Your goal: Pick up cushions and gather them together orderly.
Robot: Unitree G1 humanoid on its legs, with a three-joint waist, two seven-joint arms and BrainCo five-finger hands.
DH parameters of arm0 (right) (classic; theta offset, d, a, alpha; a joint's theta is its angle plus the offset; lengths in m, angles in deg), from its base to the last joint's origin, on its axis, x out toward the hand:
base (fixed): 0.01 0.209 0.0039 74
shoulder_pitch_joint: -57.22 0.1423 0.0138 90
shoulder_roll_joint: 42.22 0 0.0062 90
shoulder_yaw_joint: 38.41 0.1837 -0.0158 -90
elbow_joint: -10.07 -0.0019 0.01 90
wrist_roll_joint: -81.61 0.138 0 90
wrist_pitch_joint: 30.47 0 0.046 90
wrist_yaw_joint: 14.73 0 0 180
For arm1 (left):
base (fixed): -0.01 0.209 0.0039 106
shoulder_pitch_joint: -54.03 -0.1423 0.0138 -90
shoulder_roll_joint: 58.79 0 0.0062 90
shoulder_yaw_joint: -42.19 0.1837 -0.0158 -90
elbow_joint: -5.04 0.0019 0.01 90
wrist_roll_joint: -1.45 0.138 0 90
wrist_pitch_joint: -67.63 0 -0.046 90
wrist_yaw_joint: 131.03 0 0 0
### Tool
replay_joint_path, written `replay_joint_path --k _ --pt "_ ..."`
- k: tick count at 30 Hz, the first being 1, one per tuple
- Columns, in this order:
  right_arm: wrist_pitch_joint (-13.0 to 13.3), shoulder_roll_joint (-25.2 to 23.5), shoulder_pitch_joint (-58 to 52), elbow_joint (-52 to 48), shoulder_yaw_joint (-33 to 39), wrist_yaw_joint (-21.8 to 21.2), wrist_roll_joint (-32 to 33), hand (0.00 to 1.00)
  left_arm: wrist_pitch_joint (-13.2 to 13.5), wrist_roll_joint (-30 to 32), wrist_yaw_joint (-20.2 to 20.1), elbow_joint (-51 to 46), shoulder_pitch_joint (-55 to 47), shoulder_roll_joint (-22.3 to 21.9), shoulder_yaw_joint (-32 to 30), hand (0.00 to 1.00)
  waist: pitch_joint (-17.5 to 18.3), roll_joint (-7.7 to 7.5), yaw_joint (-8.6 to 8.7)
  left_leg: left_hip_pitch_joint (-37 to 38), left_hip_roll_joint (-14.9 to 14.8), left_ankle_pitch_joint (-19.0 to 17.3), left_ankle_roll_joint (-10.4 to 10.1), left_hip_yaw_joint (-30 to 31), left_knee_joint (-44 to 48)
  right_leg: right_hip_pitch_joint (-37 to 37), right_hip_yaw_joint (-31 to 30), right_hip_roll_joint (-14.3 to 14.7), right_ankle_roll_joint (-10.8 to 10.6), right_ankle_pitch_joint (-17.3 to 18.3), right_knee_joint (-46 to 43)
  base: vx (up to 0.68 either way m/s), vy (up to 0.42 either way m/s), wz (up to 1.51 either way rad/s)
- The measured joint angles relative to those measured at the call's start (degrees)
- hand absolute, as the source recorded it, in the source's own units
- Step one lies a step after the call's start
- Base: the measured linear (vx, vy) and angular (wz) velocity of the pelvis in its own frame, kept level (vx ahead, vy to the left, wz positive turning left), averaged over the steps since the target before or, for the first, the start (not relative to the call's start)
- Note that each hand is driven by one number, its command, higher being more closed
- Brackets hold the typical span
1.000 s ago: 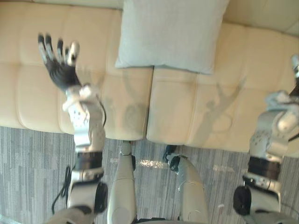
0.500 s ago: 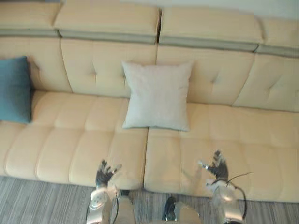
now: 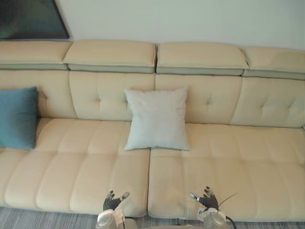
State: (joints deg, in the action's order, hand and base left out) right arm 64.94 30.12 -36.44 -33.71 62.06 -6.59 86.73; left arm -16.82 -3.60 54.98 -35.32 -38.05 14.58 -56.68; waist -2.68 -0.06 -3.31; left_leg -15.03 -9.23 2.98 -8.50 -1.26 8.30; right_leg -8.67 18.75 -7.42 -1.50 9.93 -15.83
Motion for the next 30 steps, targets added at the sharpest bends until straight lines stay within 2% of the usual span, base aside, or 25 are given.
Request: replay_joint_path --k 1,2,3,4,5,7,8,10,11,12,13,14,15,16,17,18,19,20,21,22,23,24,25,28,30 --pt "-0.2 -0.1 1.4 0.1 0.0 0.2 0.0 0.0 0.0 0.7 0.0 -0.8 0.9 -0.2 0.4 0.0 -0.6 0.16 -0.02 -3.6 -1.1 -3.3 1.9 -1.7 7.3 -1.8 0.5 -0.3 0.7 -0.5 -0.9 -0.14 0.06 -0.15" --pt "-0.4 0.1 2.3 0.2 0.0 0.3 0.0 0.0 -0.1 1.6 0.1 -0.7 1.2 -0.2 1.0 0.0 -1.5 0.51 0.03 -6.6 -2.6 -8.5 3.8 -3.3 19.5 -2.4 0.2 -0.5 0.8 -0.8 -2.0 -0.14 0.111 -0.29" --pt "-0.6 0.4 2.4 0.2 0.0 0.4 -0.1 0.0 -0.3 2.7 0.1 -0.7 1.0 -0.4 1.0 0.0 -2.1 0.59 0.03 -6.7 -4.1 -11.5 3.4 -3.7 28.4 -2.5 -0.1 -0.6 0.9 -1.0 -3.4 -0.1 0.116 -0.34" --pt "-0.8 0.7 2.1 0.2 0.0 0.5 -0.1 0.0 -0.3 3.4 0.1 -0.7 0.4 -0.5 1.0 0.0 -2.0 0.76 0.2 -5.1 -5.8 -13.9 1.7 -3.3 34.5 -2.4 -0.5 -0.9 0.7 -1.1 -4.5 -0.11 0.141 -0.29" --pt "-0.9 1.1 1.7 0.2 0.1 0.6 -0.2 0.0 -0.4 3.9 0.1 -0.7 0.3 -0.5 1.0 0.0 -2.0 0.98 0.29 -4.1 -6.6 -14.8 1.1 -2.8 36.5 -2.5 -0.8 -1.2 0.3 -1.4 -5.1 -0.13 0.211 -0.2" --pt "-1.0 1.8 1.3 0.3 0.7 0.5 -0.3 0.0 -0.4 4.4 0.2 -0.7 0.9 -0.6 1.0 0.0 -2.0 1.72 0.68 -2.9 -6.5 -16.8 -0.3 -3.0 36.5 -3.9 -1.6 -2.2 -1.3 -2.8 -6.3 -0.19 0.285 -0.02" --pt "-1.6 1.3 1.4 1.1 1.7 0.4 -0.5 0.0 -0.4 5.0 0.4 -0.6 1.6 -0.3 1.0 0.0 -2.1 0.36 1.33 -2.4 -3.6 -17.3 -0.6 -2.9 31.9 -4.7 -2.4 -2.8 -2.4 -4.4 -4.1 -0.21 0.227 0.23" --pt "-2.0 0.0 1.5 2.2 2.0 0.1 -0.6 0.0 -0.4 5.1 0.9 -0.6 2.7 0.9 1.7 0.0 -1.4 -1.93 2.54 -0.9 -0.1 -17.7 0.1 -2.5 21.5 -6.0 -3.5 -3.9 -2.0 -8.2 0.7 -0.25 0.173 0.37" --pt "-2.2 -0.7 2.0 2.6 3.0 0.0 -0.7 0.0 -0.4 5.4 1.0 -0.1 3.7 1.7 2.8 0.0 -2.2 -3.3 2.59 -0.8 1.5 -17.8 2.6 -3.1 18.4 -6.6 -3.9 -4.9 -3.0 -11.2 2.7 -0.29 0.194 0.11" --pt "-2.5 -0.9 2.2 2.7 2.9 -0.1 -0.9 0.0 -0.4 5.9 1.1 0.6 3.8 2.2 3.4 0.0 -2.6 -3.01 2.42 -1.0 2.0 -17.5 3.1 -3.7 18.3 -6.9 -4.2 -5.3 -3.3 -12.4 3.7 -0.4 0.226 -0.39" --pt "-2.8 -1.0 2.4 2.7 2.8 -0.2 -2.8 0.0 -1.0 7.1 1.3 2.6 2.8 2.4 3.2 0.0 -2.3 -3.82 2.35 -0.9 2.4 -17.7 4.0 -5.9 18.5 -7.0 -4.7 -6.0 -2.5 -14.1 6.0 -0.33 0.152 -0.55" --pt "-2.9 -0.9 2.6 2.7 2.8 -0.2 -3.0 0.0 -1.1 7.3 1.3 3.1 2.6 2.4 3.2 0.0 -2.4 -3.8 2.27 -1.0 2.5 -17.7 4.5 -6.8 18.4 -7.3 -4.3 -6.2 -1.4 -13.4 6.8 -0.33 0.129 -0.57" --pt "-3.1 -0.6 2.6 2.7 2.8 -0.2 -3.4 0.0 -1.3 7.3 1.4 3.3 2.3 2.2 3.0 0.0 -2.7 -3.21 2.1 -0.9 2.0 -17.2 5.6 -7.7 17.6 -7.3 -3.3 -6.1 0.2 -10.7 7.3 -0.15 0.033 -0.44" --pt "-3.3 -0.3 2.8 2.6 2.8 -0.2 -4.2 0.0 -1.3 7.3 1.4 3.3 1.8 1.9 2.9 0.0 -3.1 -2.13 1.61 -0.6 0.4 -16.2 6.2 -8.8 16.1 -8.0 -2.5 -5.6 0.8 -10.1 4.6 -0.21 0.015 -0.52" --pt "-3.4 -0.3 2.5 2.8 2.8 -0.2 -5.1 0.0 -1.4 7.2 1.3 3.5 1.0 1.9 1.8 0.0 -3.4 -1.6 1.16 0.4 -0.4 -14.8 6.4 -9.8 14.2 -9.8 -2.3 -5.8 0.5 -9.0 -4.1 -0.17 -0.013 -0.44" --pt "-3.5 -0.4 1.8 3.7 2.8 -0.2 -5.1 0.0 -1.4 7.1 1.4 4.1 0.3 2.2 0.7 0.0 -3.5 -2.32 1.25 1.9 -0.2 -13.3 6.0 -10.1 11.9 -9.7 -3.2 -6.0 -0.3 -5.9 -13.9 -0.17 -0.066 -0.19" --pt "-3.6 -0.5 1.3 4.2 2.8 -0.2 -5.1 0.0 -1.5 7.0 1.5 4.1 0.0 2.6 0.3 0.0 -3.6 -2.36 1.26 2.2 -0.2 -13.0 5.7 -10.0 11.3 -9.2 -3.7 -5.7 -1.0 -3.5 -17.8 -0.08 -0.111 -0.03" --pt "-3.8 -0.5 0.8 4.5 2.8 -0.3 -5.1 0.0 -1.5 7.0 1.5 4.0 -0.2 2.9 -0.5 0.0 -2.9 -3.43 1.18 2.1 0.0 -12.7 5.2 -10.0 10.9 -8.2 -4.2 -5.7 -1.5 0.0 -20.4 -0.08 -0.196 0.03" --pt "-3.7 -0.7 0.5 4.5 2.8 -0.3 -5.1 0.0 -1.4 6.9 1.5 4.0 -0.4 3.4 -2.1 0.0 -2.1 -5.61 1.17 1.9 0.9 -12.3 4.3 -9.5 10.7 -6.8 -5.0 -5.6 -2.8 3.1 -17.5 -0.07 -0.239 -0.17" --pt "-3.6 -0.1 0.5 5.8 3.3 -0.3 -5.1 0.0 -1.9 6.5 1.5 5.2 0.3 2.9 -4.2 0.0 -1.1 -5.5 0.56 0.9 1.1 -10.7 2.0 -7.5 10.1 -4.3 -4.6 -2.9 -3.0 5.4 -8.8 -0.06 -0.196 -0.26" --pt "-3.6 0.2 0.7 6.3 3.7 -0.2 -5.1 0.0 -2.1 6.2 1.5 5.2 0.2 2.6 -4.4 0.0 -0.9 -5.06 0.21 0.9 1.1 -10.6 1.8 -7.1 9.6 -3.7 -4.4 -2.1 -2.8 4.5 -6.3 -0.02 -0.086 -0.51" --pt "-3.6 0.7 1.0 6.6 4.8 0.0 -5.1 0.0 -2.2 5.9 1.5 5.5 -0.1 1.4 -5.5 0.0 0.2 -3.5 -0.39 1.2 0.8 -10.0 2.7 -6.2 7.8 -2.5 -4.2 -0.1 -1.9 2.4 -1.6 0.05 0.032 -0.51" --pt "-3.5 0.9 1.3 7.5 5.2 0.1 -5.1 0.0 -2.2 5.6 1.5 5.8 -0.3 1.2 -5.8 0.0 0.9 -2.85 -0.34 1.7 0.8 -8.5 2.8 -5.8 4.8 -2.2 -4.3 0.9 -1.4 0.0 1.5 0.05 0.014 -0.41" --pt "-4.0 1.3 1.2 11.5 6.9 0.1 -5.1 0.0 -2.2 4.8 1.4 7.4 0.7 1.5 -4.8 0.0 0.7 -3.04 0.15 4.3 1.0 -5.1 1.9 -5.5 -1.4 -1.0 -4.4 2.0 -0.7 -2.8 5.1 0.08 -0.055 -0.04" --pt "-4.0 1.4 1.1 11.6 7.4 0.1 -5.1 0.0 -2.2 4.8 1.4 7.8 0.6 1.5 -4.3 0.0 0.6 -2.99 0.28 4.9 1.3 -4.7 1.8 -5.0 -1.8 -0.2 -4.1 2.2 -0.5 -3.1 5.2 0.1 -0.014 0.12"
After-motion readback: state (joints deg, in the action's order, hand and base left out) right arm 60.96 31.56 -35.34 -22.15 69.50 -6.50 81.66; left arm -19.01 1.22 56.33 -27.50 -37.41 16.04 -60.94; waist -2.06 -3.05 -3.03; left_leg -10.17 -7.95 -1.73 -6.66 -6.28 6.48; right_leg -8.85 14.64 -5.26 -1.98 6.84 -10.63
